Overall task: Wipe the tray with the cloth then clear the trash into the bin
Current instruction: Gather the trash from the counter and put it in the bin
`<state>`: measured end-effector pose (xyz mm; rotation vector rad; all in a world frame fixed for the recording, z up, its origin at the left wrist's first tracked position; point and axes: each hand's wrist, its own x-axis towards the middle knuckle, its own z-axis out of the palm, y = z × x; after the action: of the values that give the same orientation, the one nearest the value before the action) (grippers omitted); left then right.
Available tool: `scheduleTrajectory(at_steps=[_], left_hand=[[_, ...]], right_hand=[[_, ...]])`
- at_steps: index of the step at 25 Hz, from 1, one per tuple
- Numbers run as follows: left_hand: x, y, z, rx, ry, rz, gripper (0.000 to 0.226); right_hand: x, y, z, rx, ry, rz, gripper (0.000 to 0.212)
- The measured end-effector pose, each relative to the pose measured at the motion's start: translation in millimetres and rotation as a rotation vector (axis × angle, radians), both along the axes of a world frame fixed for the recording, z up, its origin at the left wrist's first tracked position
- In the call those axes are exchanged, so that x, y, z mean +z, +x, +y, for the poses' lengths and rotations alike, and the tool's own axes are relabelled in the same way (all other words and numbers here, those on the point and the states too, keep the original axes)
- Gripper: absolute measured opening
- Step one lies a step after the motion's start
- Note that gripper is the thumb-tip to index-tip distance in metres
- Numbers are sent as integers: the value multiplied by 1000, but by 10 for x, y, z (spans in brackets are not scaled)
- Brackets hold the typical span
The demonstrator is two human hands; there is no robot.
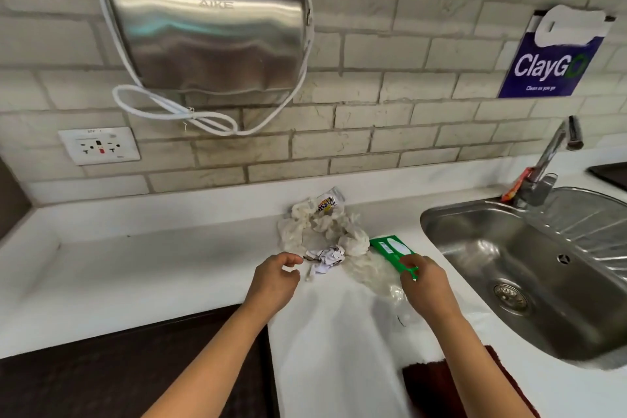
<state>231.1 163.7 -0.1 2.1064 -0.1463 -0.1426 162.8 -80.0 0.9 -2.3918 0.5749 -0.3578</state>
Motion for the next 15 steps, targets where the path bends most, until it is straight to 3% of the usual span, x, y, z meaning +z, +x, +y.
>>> scheduleTrajectory(at_steps=[5,9,15], left_hand=[[-277,366,-490,-253,291,-206,42],[-457,595,-776,-356,526,-267,45],[-588,811,-793,-299,482,-231,44]], right_hand=[[-244,493,-359,-3,-45,170,30],[-421,752,-476,42,-100,385,42],[-409,836,-498,110,-199,491,50]])
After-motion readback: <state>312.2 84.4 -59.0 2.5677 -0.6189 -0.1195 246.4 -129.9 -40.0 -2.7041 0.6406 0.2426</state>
